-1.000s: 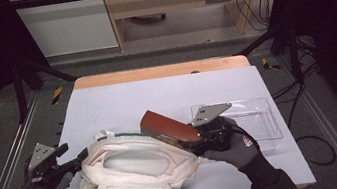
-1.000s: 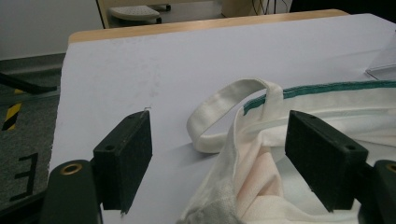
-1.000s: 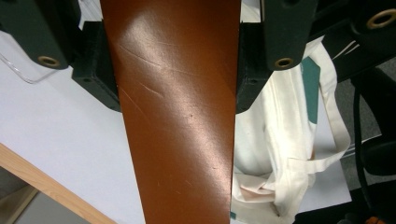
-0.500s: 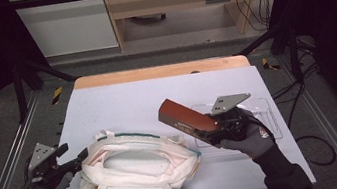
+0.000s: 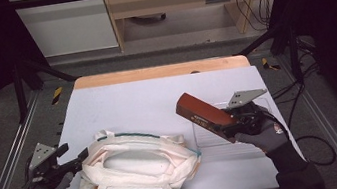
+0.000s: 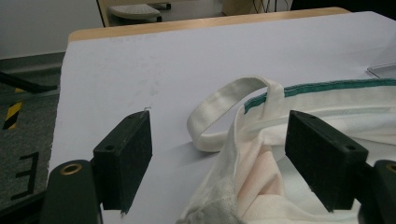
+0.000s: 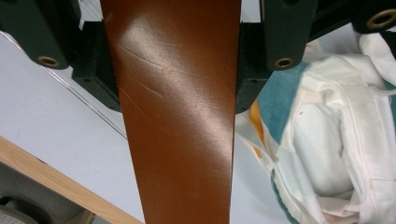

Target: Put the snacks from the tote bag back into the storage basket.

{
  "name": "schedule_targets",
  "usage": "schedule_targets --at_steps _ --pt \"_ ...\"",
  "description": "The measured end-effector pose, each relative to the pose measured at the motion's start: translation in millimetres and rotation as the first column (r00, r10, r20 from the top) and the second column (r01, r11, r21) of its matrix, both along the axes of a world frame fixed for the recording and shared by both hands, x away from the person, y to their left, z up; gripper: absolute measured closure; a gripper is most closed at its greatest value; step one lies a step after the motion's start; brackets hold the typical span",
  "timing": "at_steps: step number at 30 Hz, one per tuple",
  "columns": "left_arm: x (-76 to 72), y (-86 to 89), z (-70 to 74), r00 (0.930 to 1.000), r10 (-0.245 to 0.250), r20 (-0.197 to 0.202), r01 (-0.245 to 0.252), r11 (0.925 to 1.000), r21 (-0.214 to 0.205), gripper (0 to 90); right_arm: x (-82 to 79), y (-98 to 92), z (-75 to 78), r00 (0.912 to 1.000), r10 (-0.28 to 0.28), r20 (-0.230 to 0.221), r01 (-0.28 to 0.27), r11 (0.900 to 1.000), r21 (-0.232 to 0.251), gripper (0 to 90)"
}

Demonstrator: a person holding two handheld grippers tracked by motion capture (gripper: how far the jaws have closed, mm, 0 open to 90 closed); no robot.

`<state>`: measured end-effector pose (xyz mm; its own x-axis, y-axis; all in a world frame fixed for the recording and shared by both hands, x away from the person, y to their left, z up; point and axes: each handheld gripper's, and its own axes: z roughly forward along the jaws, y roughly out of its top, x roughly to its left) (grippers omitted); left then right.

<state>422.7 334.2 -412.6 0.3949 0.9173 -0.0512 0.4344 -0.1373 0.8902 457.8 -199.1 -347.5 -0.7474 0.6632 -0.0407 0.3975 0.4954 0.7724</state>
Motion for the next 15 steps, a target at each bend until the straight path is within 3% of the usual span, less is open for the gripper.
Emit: schedule_targets --at_steps 15 --pt "0.5 -0.2 -0.8 1.0000 0.000 -0.002 0.000 1.0000 0.002 22.7 12.3 -26.9 -12.9 0.9994 -0.029 -0.018 0.028 0.9996 -0.007 43.3"
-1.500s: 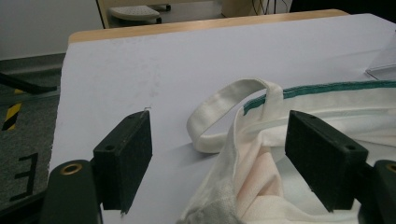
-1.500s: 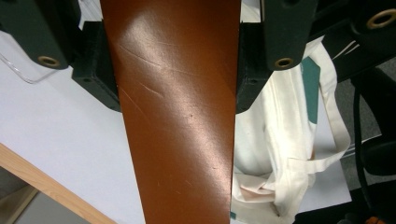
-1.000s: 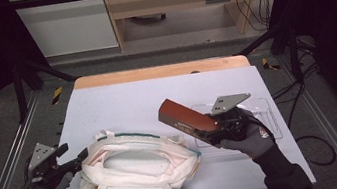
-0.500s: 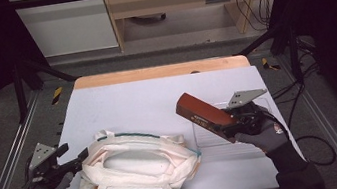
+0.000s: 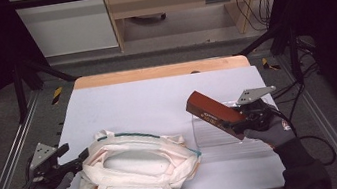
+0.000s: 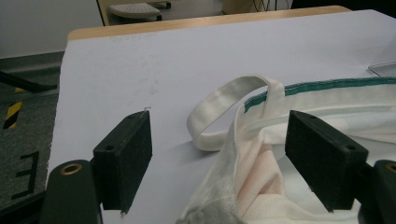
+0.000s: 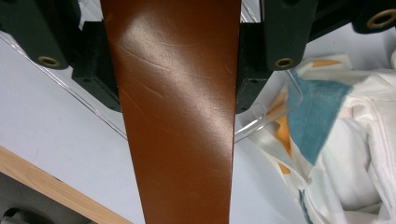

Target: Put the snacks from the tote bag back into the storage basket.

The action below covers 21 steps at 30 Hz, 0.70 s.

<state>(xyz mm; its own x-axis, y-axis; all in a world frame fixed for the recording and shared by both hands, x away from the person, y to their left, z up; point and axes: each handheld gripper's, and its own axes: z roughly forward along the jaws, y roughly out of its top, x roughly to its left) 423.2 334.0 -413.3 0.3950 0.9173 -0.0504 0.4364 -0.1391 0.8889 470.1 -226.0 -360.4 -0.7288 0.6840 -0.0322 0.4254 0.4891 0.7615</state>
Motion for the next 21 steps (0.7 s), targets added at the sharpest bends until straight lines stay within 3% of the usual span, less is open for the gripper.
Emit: schedule_targets --at_steps 11,21 --pt "0.0 0.2 -0.2 1.0000 0.000 0.000 0.000 1.0000 0.001 22.7 7.0 -10.1 -5.7 1.0000 -0.008 0.000 0.008 0.9995 -0.029 43.3" --pt "0.3 -0.2 -0.8 1.0000 0.001 -0.002 -0.001 1.0000 0.002 22.7 7.1 -20.8 -11.4 1.0000 -0.004 0.007 0.004 0.9996 -0.026 43.3"
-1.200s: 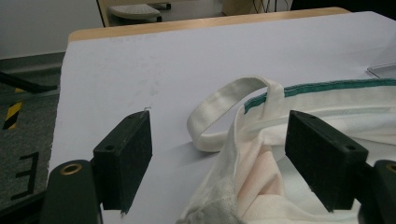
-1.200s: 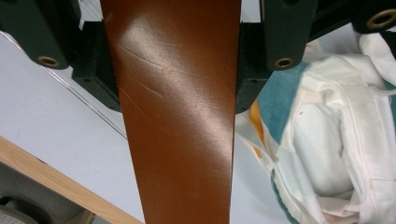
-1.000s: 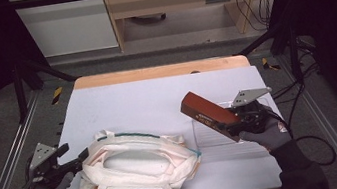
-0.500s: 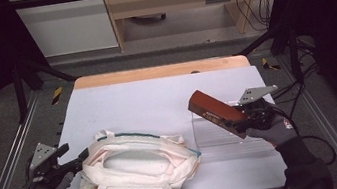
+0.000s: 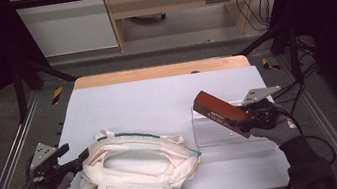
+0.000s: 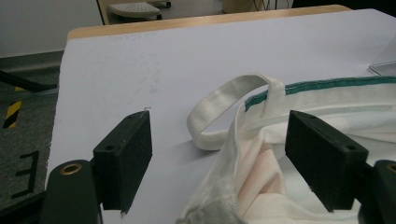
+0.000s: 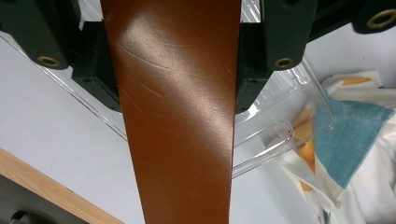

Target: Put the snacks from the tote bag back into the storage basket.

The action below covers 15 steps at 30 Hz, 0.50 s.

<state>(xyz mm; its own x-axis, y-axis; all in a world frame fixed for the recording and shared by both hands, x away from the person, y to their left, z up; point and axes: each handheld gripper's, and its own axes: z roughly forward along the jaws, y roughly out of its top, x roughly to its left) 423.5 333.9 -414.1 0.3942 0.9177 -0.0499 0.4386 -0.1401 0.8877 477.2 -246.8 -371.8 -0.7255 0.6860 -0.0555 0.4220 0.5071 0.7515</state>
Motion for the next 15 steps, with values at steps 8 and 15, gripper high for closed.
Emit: schedule_targets --at_steps 8,15 --pt "0.3 -0.1 -0.6 1.0000 -0.001 -0.003 0.001 1.0000 0.002 22.7 1.7 -4.8 -4.8 0.9999 0.006 -0.010 -0.006 0.9997 -0.024 43.3" --pt "0.5 0.0 -0.9 1.0000 0.000 -0.004 0.000 1.0000 0.002 22.7 4.4 -2.5 -9.7 0.9997 0.023 -0.012 -0.023 0.9986 -0.047 43.3"
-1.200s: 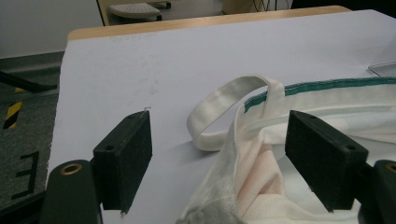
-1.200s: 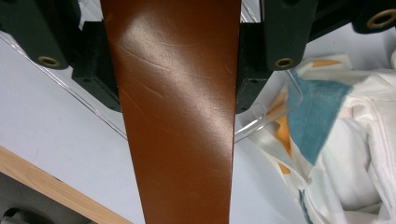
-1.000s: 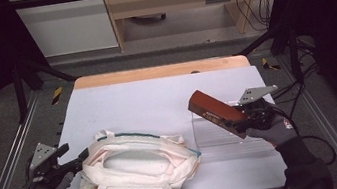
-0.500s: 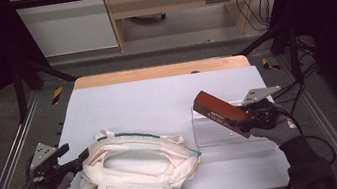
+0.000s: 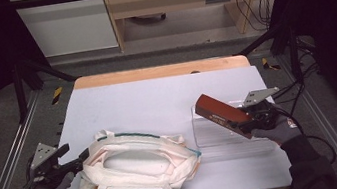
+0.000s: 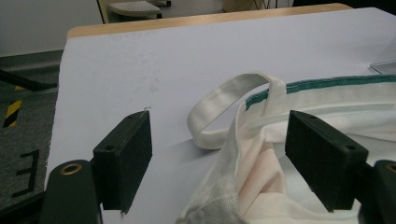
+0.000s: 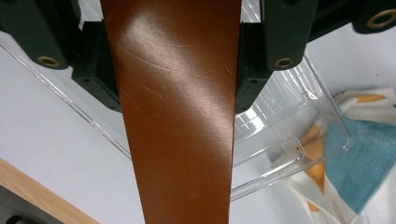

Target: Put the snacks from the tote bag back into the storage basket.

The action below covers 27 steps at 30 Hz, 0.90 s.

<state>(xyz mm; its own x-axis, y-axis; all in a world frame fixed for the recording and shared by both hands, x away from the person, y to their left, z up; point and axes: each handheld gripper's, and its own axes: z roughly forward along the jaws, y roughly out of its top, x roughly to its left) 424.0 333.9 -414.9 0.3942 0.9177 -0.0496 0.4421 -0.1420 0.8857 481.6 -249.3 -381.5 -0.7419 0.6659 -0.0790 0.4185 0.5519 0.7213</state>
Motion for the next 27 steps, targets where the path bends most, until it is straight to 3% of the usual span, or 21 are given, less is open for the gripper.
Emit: schedule_targets --at_steps 27 --pt "1.1 -0.5 -1.6 1.0000 -0.001 -0.006 0.001 1.0000 0.002 22.6 3.9 1.0 -7.1 0.9990 0.044 0.007 -0.044 0.9990 -0.010 43.4"
